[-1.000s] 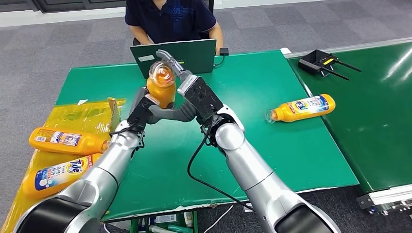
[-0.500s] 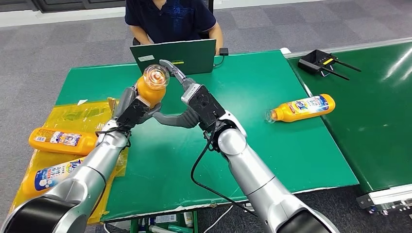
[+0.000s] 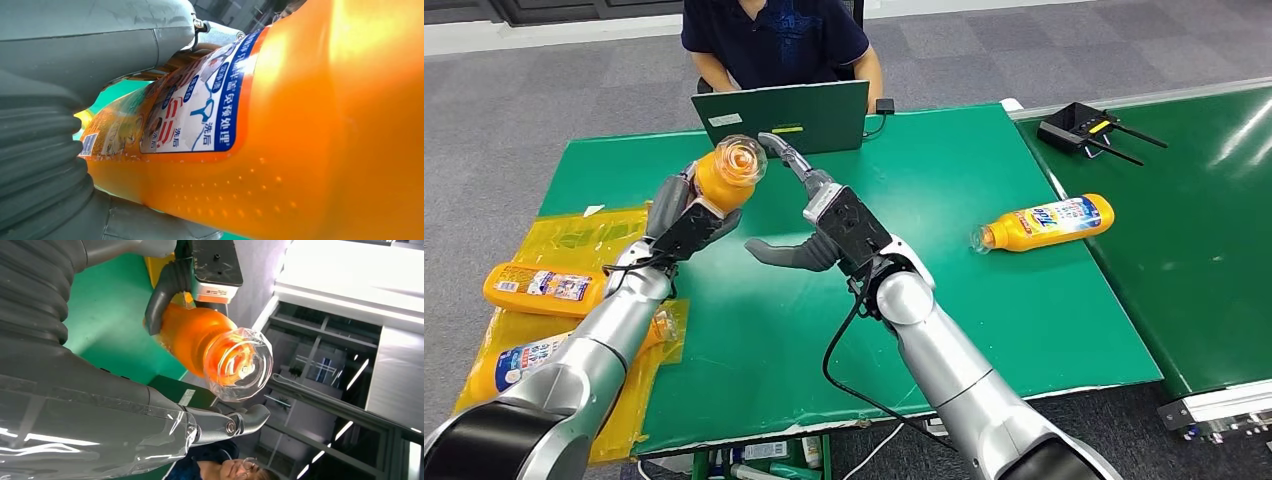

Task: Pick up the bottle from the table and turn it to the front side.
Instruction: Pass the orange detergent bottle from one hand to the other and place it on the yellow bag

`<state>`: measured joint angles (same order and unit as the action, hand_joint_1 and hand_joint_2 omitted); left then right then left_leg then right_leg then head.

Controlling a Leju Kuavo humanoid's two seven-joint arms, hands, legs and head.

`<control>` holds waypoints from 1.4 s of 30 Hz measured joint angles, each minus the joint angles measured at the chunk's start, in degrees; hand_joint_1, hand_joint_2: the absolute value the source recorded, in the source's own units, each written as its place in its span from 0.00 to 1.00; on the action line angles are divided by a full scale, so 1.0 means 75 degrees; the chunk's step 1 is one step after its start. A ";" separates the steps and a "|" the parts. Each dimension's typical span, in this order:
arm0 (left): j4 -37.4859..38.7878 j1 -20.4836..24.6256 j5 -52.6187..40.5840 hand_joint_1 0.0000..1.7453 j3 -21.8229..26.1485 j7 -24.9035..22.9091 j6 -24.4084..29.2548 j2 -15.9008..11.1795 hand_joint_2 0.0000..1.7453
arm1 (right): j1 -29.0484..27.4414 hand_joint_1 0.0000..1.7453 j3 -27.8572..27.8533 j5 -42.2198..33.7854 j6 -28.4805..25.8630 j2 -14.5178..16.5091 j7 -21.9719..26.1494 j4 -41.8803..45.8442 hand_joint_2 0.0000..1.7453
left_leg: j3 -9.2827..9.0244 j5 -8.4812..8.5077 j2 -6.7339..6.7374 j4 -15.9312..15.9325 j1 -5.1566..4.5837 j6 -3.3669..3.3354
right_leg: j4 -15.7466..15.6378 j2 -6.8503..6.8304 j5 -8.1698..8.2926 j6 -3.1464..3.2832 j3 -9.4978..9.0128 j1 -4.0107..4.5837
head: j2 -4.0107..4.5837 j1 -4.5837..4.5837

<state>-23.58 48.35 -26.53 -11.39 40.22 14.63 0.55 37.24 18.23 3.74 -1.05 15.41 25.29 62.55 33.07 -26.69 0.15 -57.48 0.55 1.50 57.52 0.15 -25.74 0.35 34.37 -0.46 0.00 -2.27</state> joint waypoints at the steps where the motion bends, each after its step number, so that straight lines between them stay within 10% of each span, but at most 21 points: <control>1: -0.0012 0.0019 -0.0067 1.00 0.0002 0.0001 0.0025 -0.0031 1.00 | -0.0004 0.00 0.0000 -0.0004 0.0004 -0.0006 0.0014 -0.0001 1.00 | 0.0000 0.0000 0.0000 0.0000 0.0000 0.0000 | 0.0000 0.0000 0.0000 0.0000 0.0000 0.0000 | 0.0000 0.0000; 42: -0.0840 0.0915 -0.2855 1.00 0.0146 -0.0936 0.0532 -0.1008 1.00 | -0.0337 0.00 -0.0117 -0.0017 0.0152 -0.0219 0.0270 -0.0128 1.00 | -0.0001 0.0002 0.0002 0.0000 0.0002 0.0002 | 0.0002 0.0001 0.0001 0.0001 0.0002 0.0004 | 0.0000 0.0000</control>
<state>-29.88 55.21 -47.95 -10.29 33.20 18.62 -7.01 34.71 17.35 3.61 0.09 13.77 27.32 61.59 33.06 -26.68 0.16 -57.48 0.57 1.51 57.53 0.16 -25.73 0.36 34.39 -0.43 0.00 -2.27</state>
